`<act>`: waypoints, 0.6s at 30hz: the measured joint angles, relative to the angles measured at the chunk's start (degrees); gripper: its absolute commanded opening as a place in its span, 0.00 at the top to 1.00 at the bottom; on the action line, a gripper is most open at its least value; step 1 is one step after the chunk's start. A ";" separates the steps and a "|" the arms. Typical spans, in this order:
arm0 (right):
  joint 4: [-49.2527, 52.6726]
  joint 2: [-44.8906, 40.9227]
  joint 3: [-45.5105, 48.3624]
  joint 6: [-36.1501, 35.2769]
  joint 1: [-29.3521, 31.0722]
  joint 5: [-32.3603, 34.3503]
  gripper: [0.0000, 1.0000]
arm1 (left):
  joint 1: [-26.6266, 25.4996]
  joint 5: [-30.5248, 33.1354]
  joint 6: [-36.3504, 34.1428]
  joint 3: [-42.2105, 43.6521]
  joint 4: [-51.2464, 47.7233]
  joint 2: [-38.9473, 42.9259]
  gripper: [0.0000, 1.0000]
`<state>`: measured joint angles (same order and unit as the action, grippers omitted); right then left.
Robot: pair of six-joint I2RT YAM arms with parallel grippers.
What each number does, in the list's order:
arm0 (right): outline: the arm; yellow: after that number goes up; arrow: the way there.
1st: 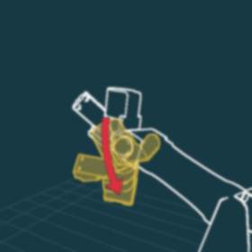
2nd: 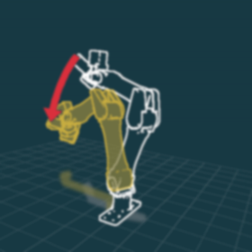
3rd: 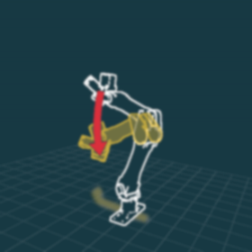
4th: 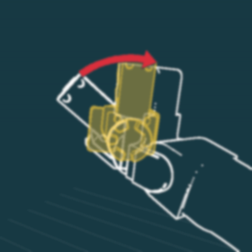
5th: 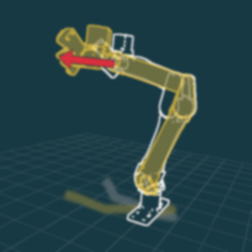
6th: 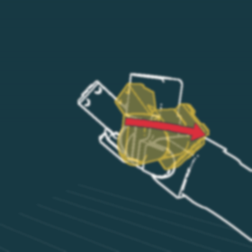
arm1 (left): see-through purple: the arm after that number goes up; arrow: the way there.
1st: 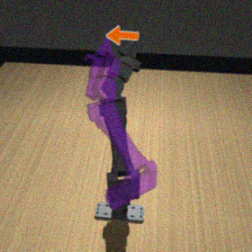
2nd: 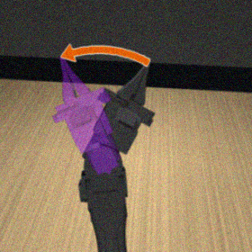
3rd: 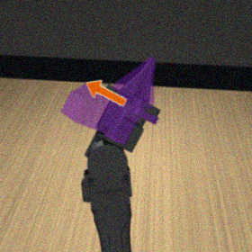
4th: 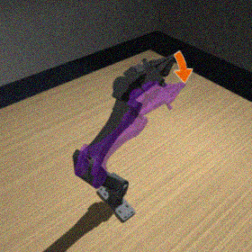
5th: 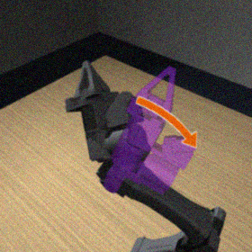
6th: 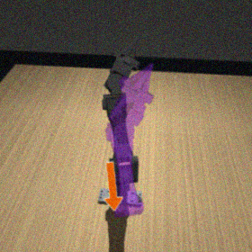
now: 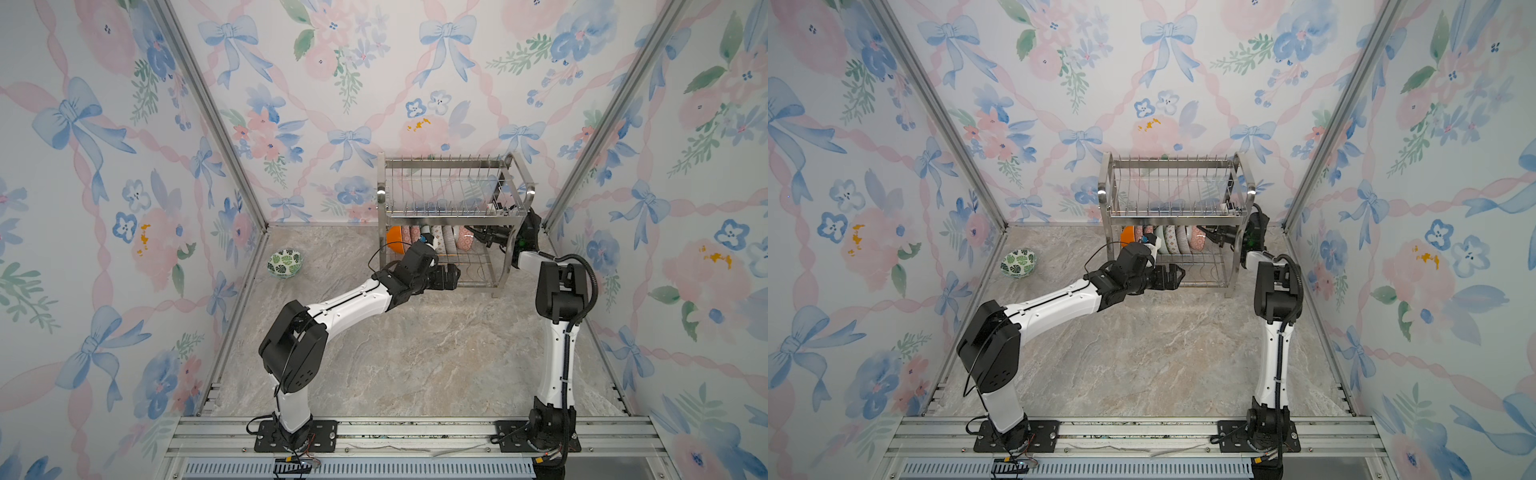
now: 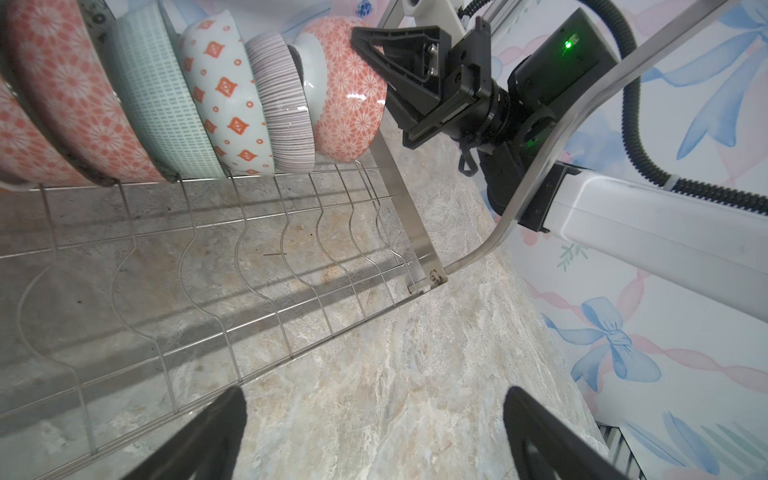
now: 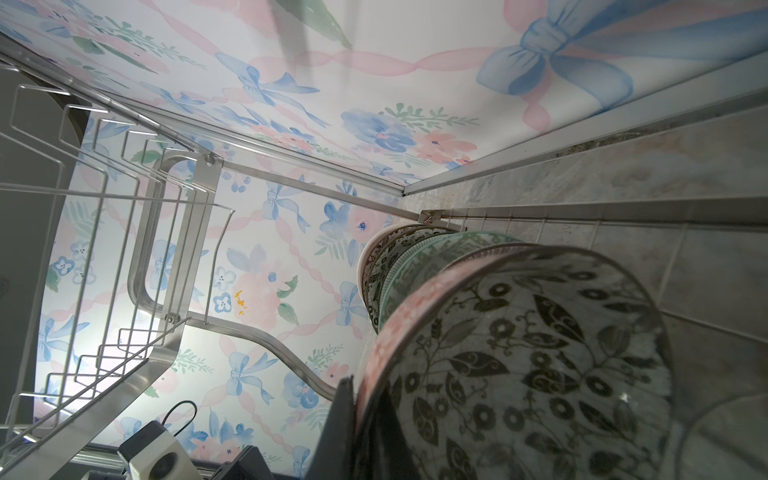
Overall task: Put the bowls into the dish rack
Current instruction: 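Lower the black-leaf bowl into the rack slot while the left gripper hovers nearby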
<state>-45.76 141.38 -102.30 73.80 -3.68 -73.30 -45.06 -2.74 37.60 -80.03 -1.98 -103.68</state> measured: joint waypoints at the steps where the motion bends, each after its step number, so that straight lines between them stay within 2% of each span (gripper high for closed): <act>1: 0.00 0.26 0.00 0.28 0.26 0.00 1.00 | 0.00 0.00 0.00 0.02 -0.04 0.00 0.02; 12: 1.90 0.50 0.13 -1.86 0.79 0.74 1.00 | 0.00 0.00 0.00 0.04 -0.11 0.00 0.02; 15: 5.90 0.22 0.11 -6.71 0.72 1.66 1.00 | 0.00 0.02 0.00 0.04 -0.11 0.00 0.02; 18: 14.97 -1.03 -0.07 -16.68 0.46 3.06 1.00 | 0.00 0.04 0.00 0.04 -0.11 0.00 0.02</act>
<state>-30.79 140.35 -102.37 57.12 -3.22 -70.24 -45.06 -2.70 37.60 -79.99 -2.09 -103.68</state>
